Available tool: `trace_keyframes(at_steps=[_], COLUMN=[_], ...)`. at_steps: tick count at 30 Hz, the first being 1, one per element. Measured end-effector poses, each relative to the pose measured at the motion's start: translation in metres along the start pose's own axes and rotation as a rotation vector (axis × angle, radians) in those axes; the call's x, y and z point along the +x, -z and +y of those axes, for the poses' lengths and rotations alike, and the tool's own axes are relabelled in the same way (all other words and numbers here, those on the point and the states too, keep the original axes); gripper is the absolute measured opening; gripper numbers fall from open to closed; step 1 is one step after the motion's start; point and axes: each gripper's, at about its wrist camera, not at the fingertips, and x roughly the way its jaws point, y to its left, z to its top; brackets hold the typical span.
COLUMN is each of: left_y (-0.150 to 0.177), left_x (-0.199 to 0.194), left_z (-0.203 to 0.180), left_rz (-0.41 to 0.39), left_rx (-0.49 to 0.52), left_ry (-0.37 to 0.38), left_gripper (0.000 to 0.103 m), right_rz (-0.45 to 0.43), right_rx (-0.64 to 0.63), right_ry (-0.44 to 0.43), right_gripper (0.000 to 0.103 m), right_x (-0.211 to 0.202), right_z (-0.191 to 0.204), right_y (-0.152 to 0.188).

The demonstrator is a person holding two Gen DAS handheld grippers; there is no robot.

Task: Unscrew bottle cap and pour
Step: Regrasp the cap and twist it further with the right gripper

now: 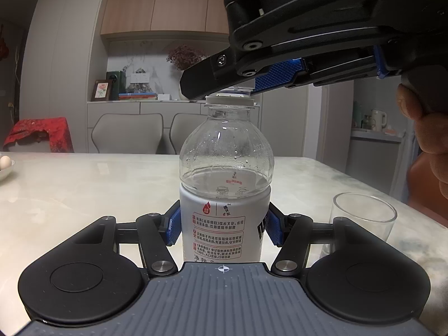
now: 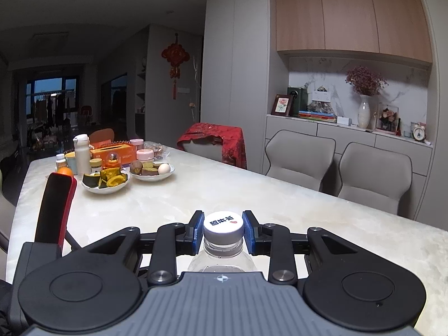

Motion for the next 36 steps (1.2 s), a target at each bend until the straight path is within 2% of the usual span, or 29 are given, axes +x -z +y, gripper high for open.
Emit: trace_keyframes(at_steps=[2, 3, 6, 11, 15, 18, 29, 32, 36], left_y=[0.0, 0.0, 0.0, 0.001, 0.002, 0.001, 0.002, 0.002, 0.001], left_x=[0.0, 0.0, -0.001, -0.002, -0.002, -0.002, -0.002, -0.001, 0.0], left_z=[0.0, 0.0, 0.0, -0.002, -0.003, -0.003, -0.007, -0.007, -0.006], left_rz=[0.0, 0.0, 0.0, 0.0, 0.0, 0.0, -0.001, -0.001, 0.0], left_rx=[0.0, 0.001, 0.001, 0.003, 0.003, 0.005, 0.015, 0.011, 0.007], left_ry=[0.0, 0.001, 0.002, 0.003, 0.003, 0.003, -0.002, -0.001, 0.001], left_gripper=[0.059, 0.059, 0.059, 0.059, 0.059, 0.059, 0.059, 0.059, 0.059], right_rz=[-0.001, 0.0, -0.006, -0.025, -0.028, -0.026, -0.018, -0.021, -0.025], right_rx=[0.008, 0.004, -0.007, -0.034, -0.007, 0.019, 0.118, 0.099, 0.104], right_ry=[0.012, 0.013, 0.012, -0.018, -0.046, -0.014, 0.122, 0.205, 0.201], right_gripper=[0.037, 0.038, 0.048, 0.049, 0.04, 0.032, 0.032, 0.032, 0.034], right_x=[0.001, 0.002, 0.002, -0.002, 0.001, 0.002, 0.004, 0.002, 0.003], right_z=[0.003, -0.019, -0.025, -0.028, -0.033, -0.027, 0.0, 0.001, -0.001], right_y=[0.001, -0.004, -0.005, -0.005, -0.002, -0.002, -0.001, -0.001, 0.002])
